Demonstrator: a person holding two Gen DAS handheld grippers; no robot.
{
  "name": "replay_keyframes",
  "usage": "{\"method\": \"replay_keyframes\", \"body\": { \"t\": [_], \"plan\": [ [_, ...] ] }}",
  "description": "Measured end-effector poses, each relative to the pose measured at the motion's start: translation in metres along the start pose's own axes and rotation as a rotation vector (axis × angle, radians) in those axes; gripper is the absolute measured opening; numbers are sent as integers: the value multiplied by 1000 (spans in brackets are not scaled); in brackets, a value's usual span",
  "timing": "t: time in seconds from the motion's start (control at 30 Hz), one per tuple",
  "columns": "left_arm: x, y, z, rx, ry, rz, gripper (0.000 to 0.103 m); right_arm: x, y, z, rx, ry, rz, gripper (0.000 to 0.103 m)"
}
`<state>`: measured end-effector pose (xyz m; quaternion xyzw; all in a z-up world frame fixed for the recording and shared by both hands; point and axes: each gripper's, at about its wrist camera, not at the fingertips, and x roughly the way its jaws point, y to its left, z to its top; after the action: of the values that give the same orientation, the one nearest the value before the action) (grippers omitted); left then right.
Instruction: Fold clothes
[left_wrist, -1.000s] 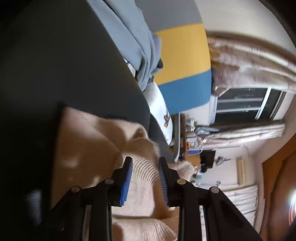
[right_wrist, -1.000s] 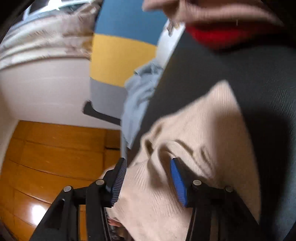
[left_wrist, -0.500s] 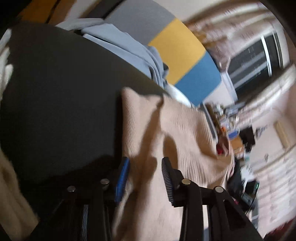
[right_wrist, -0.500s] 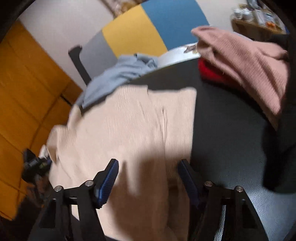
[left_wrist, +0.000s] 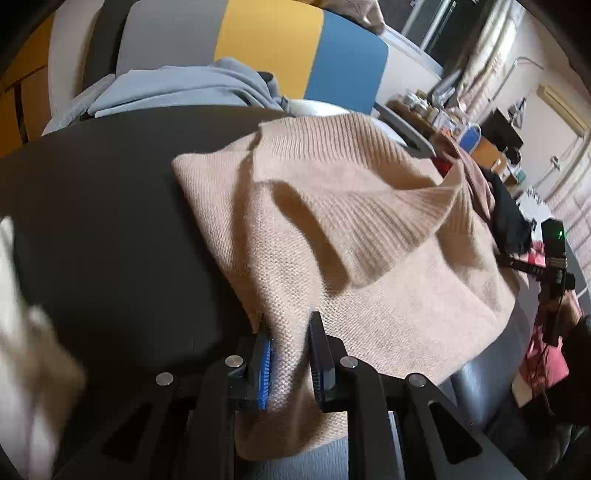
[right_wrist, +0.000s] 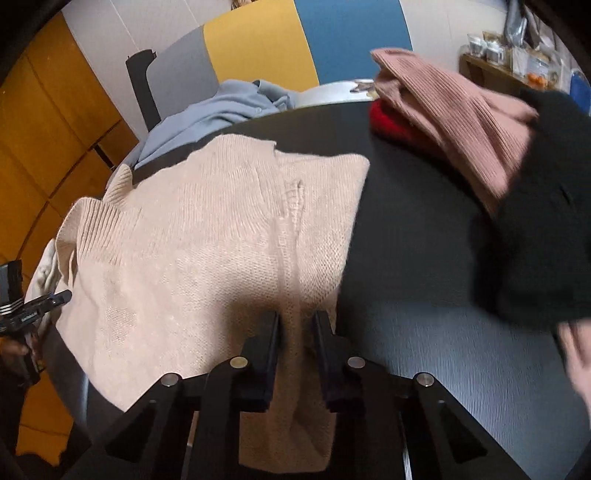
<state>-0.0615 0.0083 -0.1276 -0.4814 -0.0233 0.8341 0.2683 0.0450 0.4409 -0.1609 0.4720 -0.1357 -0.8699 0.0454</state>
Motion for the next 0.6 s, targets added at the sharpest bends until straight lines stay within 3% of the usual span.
{"method": "replay_keyframes", "body": {
  "t": [0.13,0.2,0.27,0.3,0.4,0.47,0.53,0.6],
  "plan": [
    [-21,-6,-26,-55,-13,-8,22,-24,6,-32,-23,-1,-33,23],
    [-32,-8,-31,-91,-36,11,27,-35,9,-36,-20,-2,-101,43],
    [-49,-5,-31,-148,-94,24,26,-54,22,-35,-79,-74,-173,42],
    [-60,-3,-30,-183,-133,12,26,-64,33,-31,-107,-111,-150,42],
    [-71,1,-23,-292,-189,-248,31,-73,65,-17,-181,-156,-56,42],
    [-61,-1,-16,-325,-192,-348,32,-65,82,-6,-202,-146,4,45],
    [-46,-4,-12,-358,-141,-396,34,-48,100,9,-226,-136,25,60],
    [-29,-6,-10,-401,-89,-408,34,-33,110,23,-245,-129,24,65]
  ]
}}
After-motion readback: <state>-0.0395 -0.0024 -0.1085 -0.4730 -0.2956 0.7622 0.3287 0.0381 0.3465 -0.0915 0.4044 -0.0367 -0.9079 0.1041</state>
